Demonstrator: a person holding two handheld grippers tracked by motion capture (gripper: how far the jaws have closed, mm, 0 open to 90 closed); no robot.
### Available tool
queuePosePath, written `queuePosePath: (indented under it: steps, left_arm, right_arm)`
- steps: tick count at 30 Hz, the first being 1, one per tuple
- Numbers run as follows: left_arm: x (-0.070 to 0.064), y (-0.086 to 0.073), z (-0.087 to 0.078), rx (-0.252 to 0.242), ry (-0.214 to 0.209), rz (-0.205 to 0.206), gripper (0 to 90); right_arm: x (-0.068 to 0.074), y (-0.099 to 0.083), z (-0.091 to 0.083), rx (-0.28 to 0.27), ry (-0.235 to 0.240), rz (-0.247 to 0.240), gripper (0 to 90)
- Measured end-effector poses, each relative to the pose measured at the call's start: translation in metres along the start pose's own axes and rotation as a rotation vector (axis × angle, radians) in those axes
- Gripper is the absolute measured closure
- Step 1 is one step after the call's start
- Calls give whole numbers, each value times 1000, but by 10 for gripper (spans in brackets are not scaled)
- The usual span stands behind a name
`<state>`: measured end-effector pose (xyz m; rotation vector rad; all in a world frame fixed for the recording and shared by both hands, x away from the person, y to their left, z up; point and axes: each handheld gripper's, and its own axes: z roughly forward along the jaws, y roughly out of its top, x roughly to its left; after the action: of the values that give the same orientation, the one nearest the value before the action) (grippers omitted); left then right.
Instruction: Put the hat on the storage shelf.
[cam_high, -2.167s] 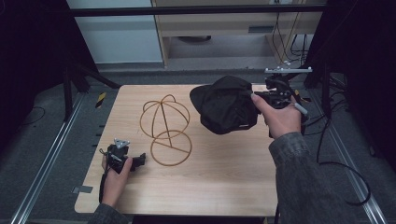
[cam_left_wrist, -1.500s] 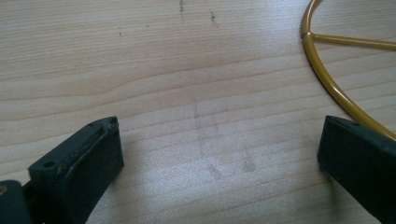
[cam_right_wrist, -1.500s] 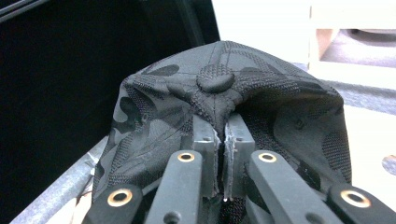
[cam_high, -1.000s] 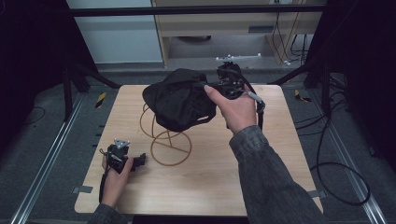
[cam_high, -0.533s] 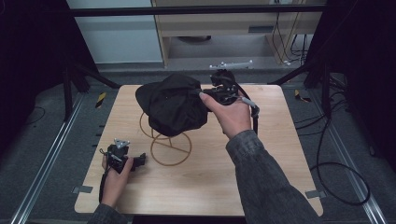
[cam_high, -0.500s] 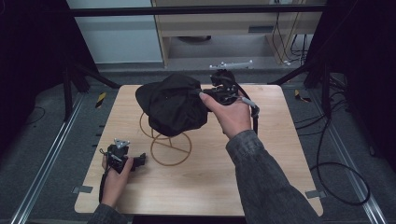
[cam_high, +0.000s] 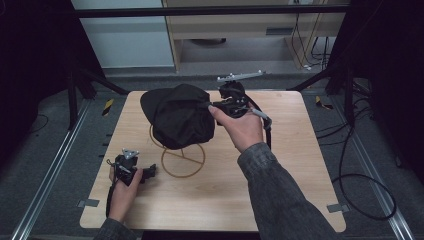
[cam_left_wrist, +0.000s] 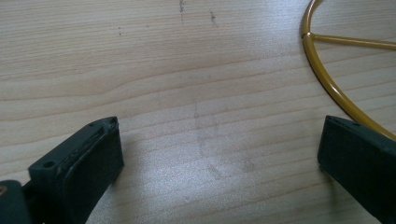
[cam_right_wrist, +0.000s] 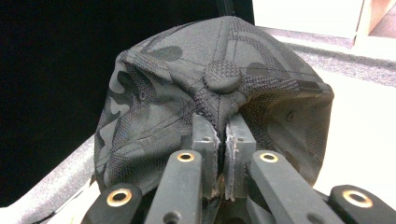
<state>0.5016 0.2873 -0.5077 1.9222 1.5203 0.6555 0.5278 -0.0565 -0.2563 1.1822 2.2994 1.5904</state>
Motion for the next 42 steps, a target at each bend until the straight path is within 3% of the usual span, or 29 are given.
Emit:
queuePosePath:
  steps: [42]
  left_arm:
    - [0,0,0,0,-1,0,0]
  right_arm:
    - [15,2,15,35,-23,-63,850]
